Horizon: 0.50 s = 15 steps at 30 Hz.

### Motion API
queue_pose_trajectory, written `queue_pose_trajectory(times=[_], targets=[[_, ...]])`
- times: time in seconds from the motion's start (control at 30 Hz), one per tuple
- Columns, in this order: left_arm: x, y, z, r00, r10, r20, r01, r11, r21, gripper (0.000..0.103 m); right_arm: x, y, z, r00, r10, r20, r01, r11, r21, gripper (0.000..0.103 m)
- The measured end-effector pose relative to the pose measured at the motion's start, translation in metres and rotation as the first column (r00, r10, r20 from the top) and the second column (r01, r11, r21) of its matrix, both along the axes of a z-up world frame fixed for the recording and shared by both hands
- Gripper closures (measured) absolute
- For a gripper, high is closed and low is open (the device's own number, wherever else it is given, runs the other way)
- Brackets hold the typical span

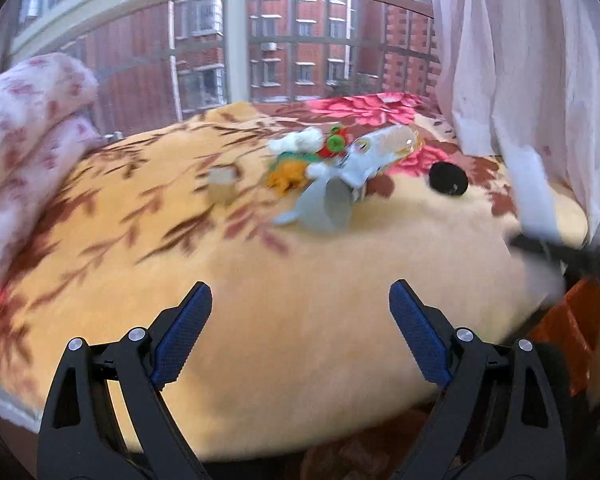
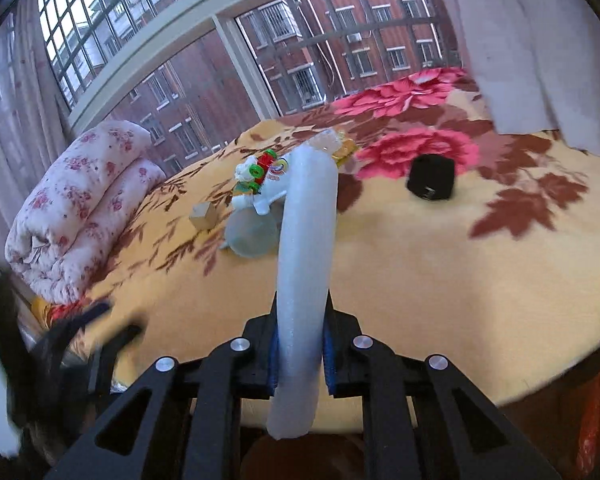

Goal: Collect trash
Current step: 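Grasp the grey funnel by its rim with the left tool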

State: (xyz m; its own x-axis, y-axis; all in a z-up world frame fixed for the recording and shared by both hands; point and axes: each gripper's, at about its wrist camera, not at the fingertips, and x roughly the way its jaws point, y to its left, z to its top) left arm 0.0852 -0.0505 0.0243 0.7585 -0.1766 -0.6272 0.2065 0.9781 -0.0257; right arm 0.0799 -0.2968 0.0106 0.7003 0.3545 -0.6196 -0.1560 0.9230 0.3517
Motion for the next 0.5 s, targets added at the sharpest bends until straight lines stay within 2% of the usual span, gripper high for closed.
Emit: queue_pose_trajectory(times=[0.1, 0.17, 0.23, 0.33, 0.5], targets=[[0.048, -0.011, -0.005, 0.998, -0.016, -0.057, 0.015, 1.0, -0.014, 0.015, -0.015, -0.014, -0.007, 1.0, -0.012, 0.012, 0.012, 1.0, -0.001, 0.086], [0.081, -0.019, -0.013, 0.994, -0.017, -0.112, 0.018, 1.0, 0.009, 0.015, -0.02, -0.019, -0.012, 1.0, -0.021, 0.011, 0.021, 1.0, -0.002, 0.086], [0.102, -0.025, -0.019, 0.991, -0.004, -0.132, 0.011, 0.999, 0.049, 0.015, -0.022, -0.024, -0.016, 1.0, -0.028, 0.008, 0.028, 1.0, 0.005, 0.086], [0.123, -0.033, -0.028, 0.991, 0.017, -0.136, -0.002, 0.994, 0.113, 0.015, -0.021, -0.03, -0.021, 0.999, -0.036, 0.003, 0.036, 0.999, 0.016, 0.086], [0.144, -0.034, -0.035, 0.988, 0.032, -0.154, -0.013, 0.992, 0.122, 0.015, -0.015, -0.037, -0.029, 0.999, -0.039, -0.005, 0.039, 0.999, 0.038, 0.086]])
